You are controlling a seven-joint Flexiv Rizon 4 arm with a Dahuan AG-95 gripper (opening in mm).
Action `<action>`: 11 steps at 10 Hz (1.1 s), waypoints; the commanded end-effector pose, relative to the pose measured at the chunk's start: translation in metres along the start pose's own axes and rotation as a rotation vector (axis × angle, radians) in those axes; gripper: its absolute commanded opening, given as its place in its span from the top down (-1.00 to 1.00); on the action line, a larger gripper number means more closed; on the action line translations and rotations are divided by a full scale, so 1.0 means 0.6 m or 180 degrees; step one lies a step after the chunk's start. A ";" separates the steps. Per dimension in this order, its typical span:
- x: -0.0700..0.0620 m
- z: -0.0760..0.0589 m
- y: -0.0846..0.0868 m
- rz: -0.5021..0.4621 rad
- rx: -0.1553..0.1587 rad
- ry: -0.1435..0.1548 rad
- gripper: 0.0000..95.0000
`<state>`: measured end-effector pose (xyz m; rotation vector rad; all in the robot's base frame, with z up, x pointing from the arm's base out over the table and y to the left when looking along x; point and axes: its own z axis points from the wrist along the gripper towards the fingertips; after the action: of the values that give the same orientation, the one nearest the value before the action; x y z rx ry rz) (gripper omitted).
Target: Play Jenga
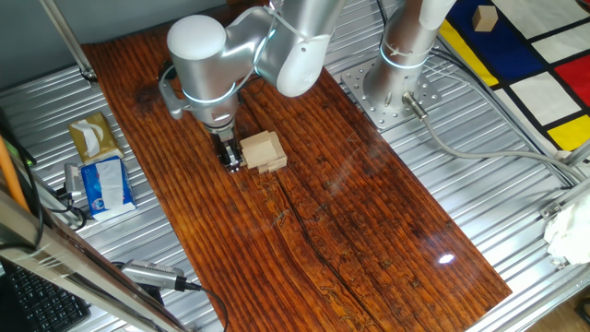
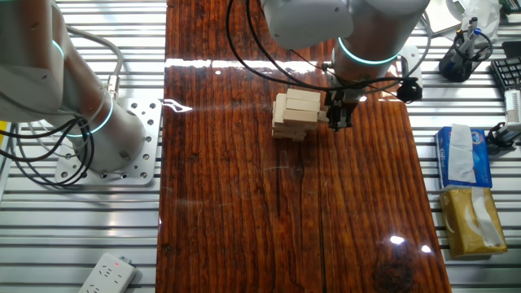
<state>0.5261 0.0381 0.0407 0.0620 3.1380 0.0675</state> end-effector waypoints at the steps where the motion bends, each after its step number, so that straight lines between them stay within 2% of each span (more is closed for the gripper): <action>1: -0.001 -0.001 0.000 0.0002 0.0003 -0.0007 1.00; 11: -0.021 -0.010 -0.005 0.0000 -0.0010 -0.0012 1.00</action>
<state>0.5399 0.0345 0.0462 0.0627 3.1333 0.0717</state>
